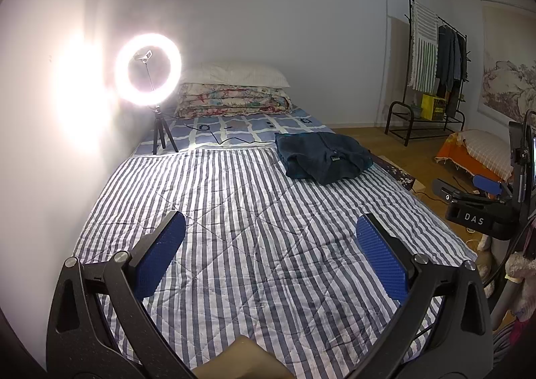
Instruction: Fold large clothes
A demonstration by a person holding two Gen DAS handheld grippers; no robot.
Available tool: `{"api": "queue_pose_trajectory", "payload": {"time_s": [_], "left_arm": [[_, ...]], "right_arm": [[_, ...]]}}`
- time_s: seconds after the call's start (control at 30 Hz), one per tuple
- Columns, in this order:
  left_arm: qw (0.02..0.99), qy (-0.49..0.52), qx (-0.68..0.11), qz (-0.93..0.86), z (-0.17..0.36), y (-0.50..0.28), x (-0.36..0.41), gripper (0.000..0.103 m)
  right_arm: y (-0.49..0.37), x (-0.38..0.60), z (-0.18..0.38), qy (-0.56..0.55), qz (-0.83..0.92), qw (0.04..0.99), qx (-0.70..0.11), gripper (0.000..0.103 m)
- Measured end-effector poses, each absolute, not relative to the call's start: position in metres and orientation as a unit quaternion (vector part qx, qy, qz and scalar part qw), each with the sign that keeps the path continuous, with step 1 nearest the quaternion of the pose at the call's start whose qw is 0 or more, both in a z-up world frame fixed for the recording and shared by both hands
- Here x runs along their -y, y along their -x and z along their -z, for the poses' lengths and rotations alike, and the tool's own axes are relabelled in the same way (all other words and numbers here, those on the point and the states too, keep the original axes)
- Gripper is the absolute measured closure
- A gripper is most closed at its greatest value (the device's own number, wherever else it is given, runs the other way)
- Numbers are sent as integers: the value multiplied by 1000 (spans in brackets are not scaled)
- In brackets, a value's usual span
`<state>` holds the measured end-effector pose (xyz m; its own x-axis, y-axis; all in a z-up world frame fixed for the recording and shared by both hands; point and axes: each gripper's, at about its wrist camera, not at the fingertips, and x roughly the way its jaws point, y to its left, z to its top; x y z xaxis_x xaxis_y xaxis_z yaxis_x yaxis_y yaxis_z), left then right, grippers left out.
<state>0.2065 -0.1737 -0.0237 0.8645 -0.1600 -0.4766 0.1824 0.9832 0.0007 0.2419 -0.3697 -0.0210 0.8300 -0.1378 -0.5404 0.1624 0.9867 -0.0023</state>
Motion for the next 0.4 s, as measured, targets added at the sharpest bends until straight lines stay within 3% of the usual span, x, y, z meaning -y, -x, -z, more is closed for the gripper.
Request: {"api": "queue_pose_trajectory", "payload": {"time_s": [0.4], "left_arm": [[968,-32,-237,76,18,-204,178,0]], "right_arm": [[-242,370,21,-22,78,956,-281,0]]}}
